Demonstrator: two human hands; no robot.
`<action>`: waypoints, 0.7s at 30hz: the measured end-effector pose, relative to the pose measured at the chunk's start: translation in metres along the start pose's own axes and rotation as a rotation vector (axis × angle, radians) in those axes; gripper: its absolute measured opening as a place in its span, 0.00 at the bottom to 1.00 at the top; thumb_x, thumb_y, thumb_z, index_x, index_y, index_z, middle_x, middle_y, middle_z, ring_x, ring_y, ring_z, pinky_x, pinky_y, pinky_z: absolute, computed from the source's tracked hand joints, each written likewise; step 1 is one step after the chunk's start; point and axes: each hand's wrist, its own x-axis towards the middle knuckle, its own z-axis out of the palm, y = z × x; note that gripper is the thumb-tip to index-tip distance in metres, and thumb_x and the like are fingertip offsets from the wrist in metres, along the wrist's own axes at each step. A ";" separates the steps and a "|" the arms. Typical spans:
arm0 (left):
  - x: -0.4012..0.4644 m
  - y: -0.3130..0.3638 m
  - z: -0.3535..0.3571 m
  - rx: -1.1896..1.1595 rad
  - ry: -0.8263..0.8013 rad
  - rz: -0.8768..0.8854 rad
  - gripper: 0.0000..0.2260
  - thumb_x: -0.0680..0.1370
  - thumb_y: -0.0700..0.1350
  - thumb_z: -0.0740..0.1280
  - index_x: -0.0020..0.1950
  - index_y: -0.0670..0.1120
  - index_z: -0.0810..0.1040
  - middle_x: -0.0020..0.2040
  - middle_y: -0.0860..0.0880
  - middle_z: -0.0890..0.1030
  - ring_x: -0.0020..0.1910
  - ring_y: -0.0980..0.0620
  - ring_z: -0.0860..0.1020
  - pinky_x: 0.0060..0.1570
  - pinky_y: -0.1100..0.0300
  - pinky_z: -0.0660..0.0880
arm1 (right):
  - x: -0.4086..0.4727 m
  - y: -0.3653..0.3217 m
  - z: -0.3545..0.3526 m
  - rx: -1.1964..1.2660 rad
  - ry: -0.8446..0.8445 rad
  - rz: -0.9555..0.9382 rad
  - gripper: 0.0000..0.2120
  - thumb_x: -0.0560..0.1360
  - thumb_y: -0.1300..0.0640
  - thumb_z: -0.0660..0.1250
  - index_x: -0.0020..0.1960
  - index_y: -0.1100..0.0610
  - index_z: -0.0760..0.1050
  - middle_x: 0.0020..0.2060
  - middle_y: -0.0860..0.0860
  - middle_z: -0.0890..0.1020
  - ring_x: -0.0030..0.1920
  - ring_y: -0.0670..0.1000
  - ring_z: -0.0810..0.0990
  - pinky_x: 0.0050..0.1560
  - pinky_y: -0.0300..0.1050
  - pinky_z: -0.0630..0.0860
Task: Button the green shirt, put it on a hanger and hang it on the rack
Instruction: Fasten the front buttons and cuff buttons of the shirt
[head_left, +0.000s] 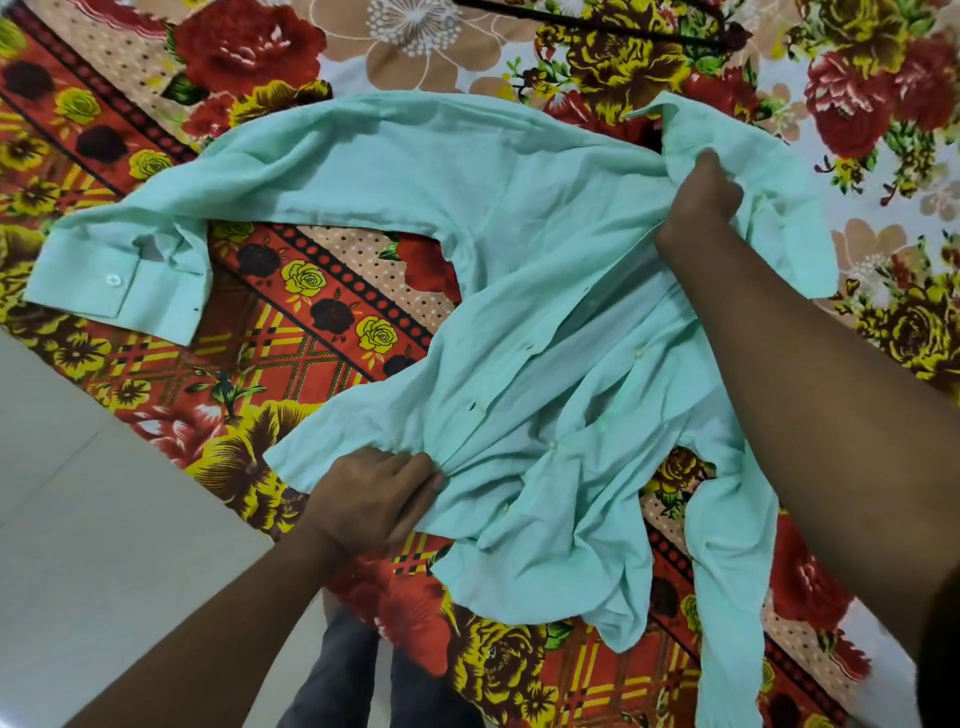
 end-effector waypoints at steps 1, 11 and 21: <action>0.000 0.000 0.000 0.005 -0.002 -0.005 0.10 0.83 0.48 0.63 0.43 0.47 0.76 0.31 0.51 0.75 0.27 0.47 0.74 0.32 0.55 0.71 | -0.008 -0.003 -0.005 -0.057 0.037 -0.012 0.18 0.81 0.48 0.66 0.62 0.59 0.79 0.50 0.51 0.79 0.51 0.54 0.81 0.59 0.52 0.81; -0.001 0.000 0.001 0.015 -0.008 -0.024 0.13 0.85 0.49 0.60 0.43 0.46 0.76 0.31 0.50 0.76 0.27 0.46 0.75 0.32 0.54 0.72 | -0.020 0.024 -0.028 -0.298 0.001 0.004 0.18 0.85 0.55 0.56 0.66 0.61 0.78 0.51 0.50 0.82 0.59 0.55 0.81 0.56 0.46 0.78; -0.003 0.001 0.000 0.014 -0.022 -0.056 0.14 0.85 0.49 0.59 0.44 0.46 0.78 0.32 0.50 0.77 0.28 0.44 0.75 0.32 0.53 0.71 | -0.135 0.072 -0.065 -0.375 0.067 -0.756 0.11 0.78 0.59 0.65 0.58 0.62 0.79 0.54 0.58 0.78 0.53 0.57 0.78 0.53 0.41 0.71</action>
